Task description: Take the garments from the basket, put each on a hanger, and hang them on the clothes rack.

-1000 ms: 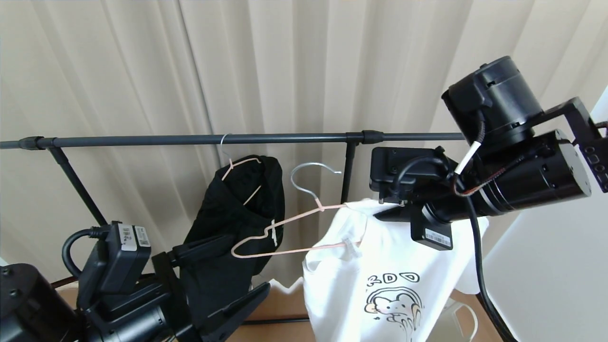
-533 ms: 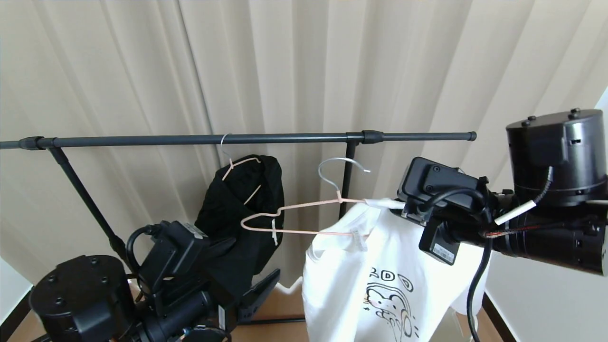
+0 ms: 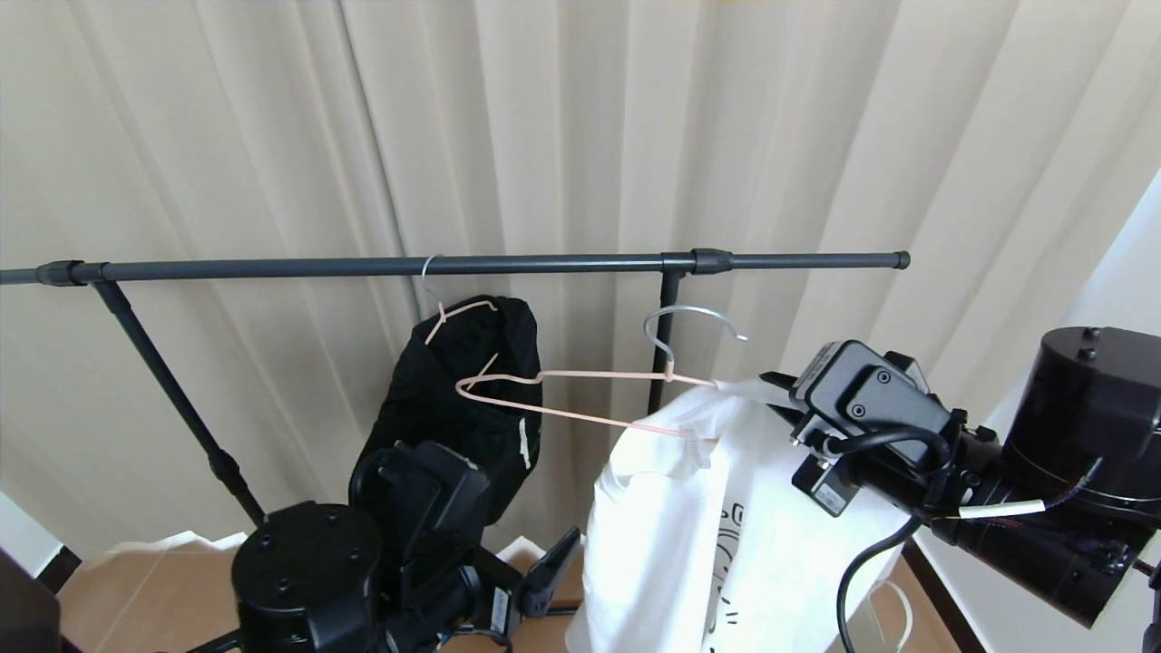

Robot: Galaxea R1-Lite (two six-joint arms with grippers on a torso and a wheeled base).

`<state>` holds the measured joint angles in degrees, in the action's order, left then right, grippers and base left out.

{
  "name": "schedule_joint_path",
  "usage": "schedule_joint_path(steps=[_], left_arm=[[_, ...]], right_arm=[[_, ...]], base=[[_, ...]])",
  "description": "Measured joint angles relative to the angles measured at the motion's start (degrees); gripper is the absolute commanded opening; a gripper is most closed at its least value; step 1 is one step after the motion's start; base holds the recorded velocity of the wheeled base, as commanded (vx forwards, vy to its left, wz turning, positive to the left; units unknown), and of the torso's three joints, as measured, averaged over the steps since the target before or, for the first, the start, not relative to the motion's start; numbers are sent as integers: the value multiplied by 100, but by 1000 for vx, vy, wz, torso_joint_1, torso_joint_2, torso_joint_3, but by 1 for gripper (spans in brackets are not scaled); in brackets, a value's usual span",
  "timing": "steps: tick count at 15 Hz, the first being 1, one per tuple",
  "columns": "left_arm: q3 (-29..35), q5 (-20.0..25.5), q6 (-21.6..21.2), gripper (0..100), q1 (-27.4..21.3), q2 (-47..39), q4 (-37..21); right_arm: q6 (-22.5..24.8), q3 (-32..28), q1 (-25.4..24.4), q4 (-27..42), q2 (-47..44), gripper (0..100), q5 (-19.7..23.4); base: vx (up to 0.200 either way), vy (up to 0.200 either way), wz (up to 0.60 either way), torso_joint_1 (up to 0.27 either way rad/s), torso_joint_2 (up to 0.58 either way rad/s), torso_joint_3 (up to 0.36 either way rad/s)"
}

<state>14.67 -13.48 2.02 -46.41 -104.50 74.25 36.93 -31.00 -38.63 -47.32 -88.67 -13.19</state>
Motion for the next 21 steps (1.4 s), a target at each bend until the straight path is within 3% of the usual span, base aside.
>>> schedule_joint_path(steps=[3, 10, 13, 15, 21], left_arm=[[305, 46, 692, 100, 5, -369, -13], [738, -1, 1306, 100, -28, -759, -18], [868, -204, 1349, 100, -17, -947, 2], [1036, -720, 1346, 100, -4, -1163, 9], [1212, -855, 1314, 100, 107, -1543, 38]], right_arm=[[-162, 7, -63, -33, -157, 0, -40], [-391, -33, -404, -24, -195, 0, -112], [-391, -24, -513, -27, -168, 0, -167], [-391, 11, -602, -22, -135, 0, -308], [-380, 72, -695, 17, 33, 0, -325]], base=[[0, 0, 0, 0, 0, 0], [0, 0, 0, 0, 0, 0], [0, 0, 0, 0, 0, 0], [0, 0, 0, 0, 0, 0], [0, 0, 0, 0, 0, 0]])
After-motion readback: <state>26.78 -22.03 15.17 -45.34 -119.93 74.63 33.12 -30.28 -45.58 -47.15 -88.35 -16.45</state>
